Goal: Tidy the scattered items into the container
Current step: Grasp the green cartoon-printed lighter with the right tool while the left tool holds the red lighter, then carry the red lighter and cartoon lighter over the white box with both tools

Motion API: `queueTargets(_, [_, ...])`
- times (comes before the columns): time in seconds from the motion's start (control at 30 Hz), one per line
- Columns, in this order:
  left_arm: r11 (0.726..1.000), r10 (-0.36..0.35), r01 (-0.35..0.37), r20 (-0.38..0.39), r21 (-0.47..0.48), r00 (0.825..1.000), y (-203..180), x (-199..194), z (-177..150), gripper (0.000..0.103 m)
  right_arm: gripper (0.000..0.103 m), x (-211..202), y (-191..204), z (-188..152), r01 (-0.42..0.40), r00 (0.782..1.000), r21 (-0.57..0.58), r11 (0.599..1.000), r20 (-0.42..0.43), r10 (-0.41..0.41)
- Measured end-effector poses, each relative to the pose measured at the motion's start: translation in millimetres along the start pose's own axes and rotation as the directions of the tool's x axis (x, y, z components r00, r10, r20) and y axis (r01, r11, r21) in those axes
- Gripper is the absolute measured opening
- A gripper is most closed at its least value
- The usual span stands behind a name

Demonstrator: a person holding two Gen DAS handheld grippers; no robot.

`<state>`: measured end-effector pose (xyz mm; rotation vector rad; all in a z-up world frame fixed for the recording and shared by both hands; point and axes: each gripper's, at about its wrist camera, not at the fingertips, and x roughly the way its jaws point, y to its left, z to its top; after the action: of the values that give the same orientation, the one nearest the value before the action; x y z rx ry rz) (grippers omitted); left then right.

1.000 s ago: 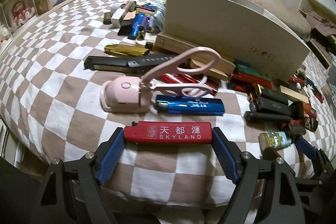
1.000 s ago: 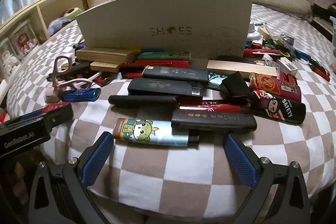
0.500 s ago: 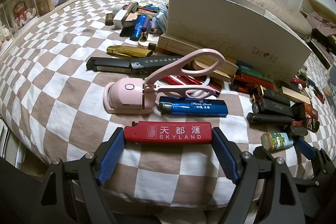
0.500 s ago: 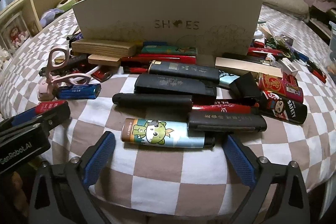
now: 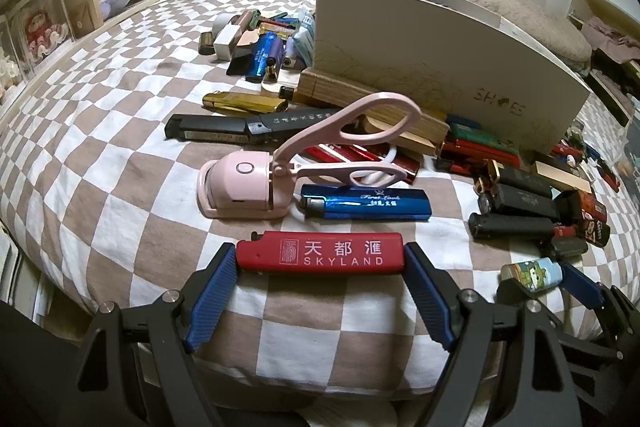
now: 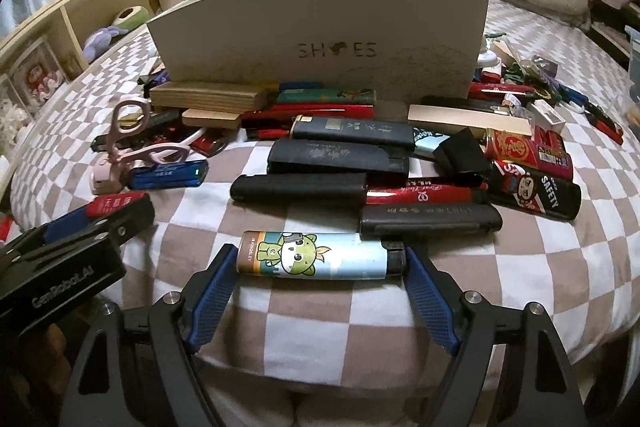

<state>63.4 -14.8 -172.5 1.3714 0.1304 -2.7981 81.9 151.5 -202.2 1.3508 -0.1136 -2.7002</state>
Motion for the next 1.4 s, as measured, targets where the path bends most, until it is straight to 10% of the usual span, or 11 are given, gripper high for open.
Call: queueTargets(1.4, [0.988, -0.145, 0.130, 0.216, 0.084, 0.966, -38, -58, 133, 0.082, 0.083, -73, -49, 135, -0.035, 0.954, -0.009, 0.999, 0.297, 0.036])
